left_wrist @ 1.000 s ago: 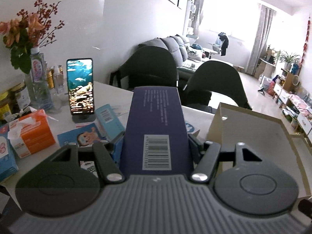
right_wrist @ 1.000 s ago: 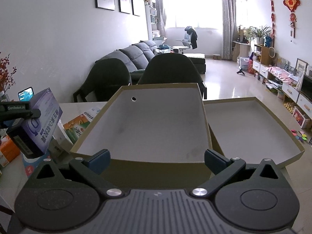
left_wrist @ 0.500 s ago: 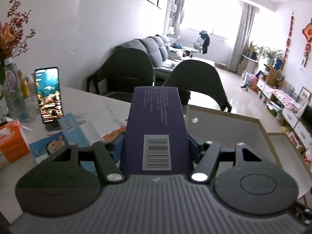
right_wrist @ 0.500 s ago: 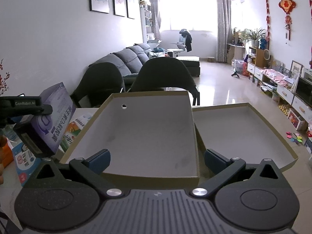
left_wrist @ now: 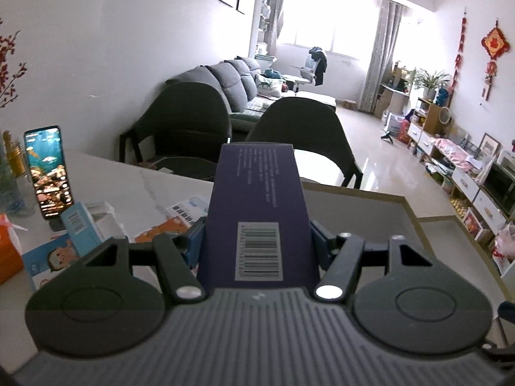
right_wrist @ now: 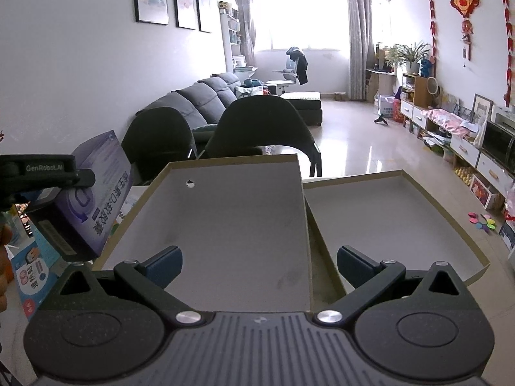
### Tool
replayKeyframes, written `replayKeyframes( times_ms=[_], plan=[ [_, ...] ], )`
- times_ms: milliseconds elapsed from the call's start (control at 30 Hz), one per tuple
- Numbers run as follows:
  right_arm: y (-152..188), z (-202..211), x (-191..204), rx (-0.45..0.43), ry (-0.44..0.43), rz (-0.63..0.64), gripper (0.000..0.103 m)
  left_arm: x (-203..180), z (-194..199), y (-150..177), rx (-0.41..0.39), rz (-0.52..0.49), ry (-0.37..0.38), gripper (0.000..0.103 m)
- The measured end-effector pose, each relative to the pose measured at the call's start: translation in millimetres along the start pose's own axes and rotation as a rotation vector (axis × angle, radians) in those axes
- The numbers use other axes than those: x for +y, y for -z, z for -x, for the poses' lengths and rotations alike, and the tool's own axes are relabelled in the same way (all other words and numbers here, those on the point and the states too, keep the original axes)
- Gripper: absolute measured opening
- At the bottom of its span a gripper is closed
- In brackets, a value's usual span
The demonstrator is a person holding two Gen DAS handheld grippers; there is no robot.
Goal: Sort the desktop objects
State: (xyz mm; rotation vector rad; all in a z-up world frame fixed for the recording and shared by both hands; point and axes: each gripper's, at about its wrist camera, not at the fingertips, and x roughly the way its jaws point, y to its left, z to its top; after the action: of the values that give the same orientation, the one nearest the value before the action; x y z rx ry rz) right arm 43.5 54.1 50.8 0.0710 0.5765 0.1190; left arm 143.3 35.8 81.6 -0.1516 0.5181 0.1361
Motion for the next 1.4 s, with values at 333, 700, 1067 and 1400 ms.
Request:
replayKeyframes(
  times_ms=[333, 700, 1067, 1400],
  plan=[
    [-5.6, -13.7, -17.3, 0.015, 0.02, -0.027, 0.103, -29.9, -31.4, -4.3, 0.052, -0.025, 0.059, 0.063],
    [-9.9, -25.4, -28.2, 0.019, -0.008, -0.058, 0.103, -53.3, -63.4, 1.3, 0.142, -0.048, 0.116, 0.063],
    [-20.2, -32.2, -15.3, 0.12, -0.583, 0.246, 0.093, -43.2, -61.4, 1.3, 0.161, -0.059, 0.097, 0.063],
    [-12.6, -76.6, 22.2, 0.371, -0.704, 0.572, 0.044, -43.5, -64.3, 4.0, 0.192, -0.07, 0.098, 0.064]
  ],
)
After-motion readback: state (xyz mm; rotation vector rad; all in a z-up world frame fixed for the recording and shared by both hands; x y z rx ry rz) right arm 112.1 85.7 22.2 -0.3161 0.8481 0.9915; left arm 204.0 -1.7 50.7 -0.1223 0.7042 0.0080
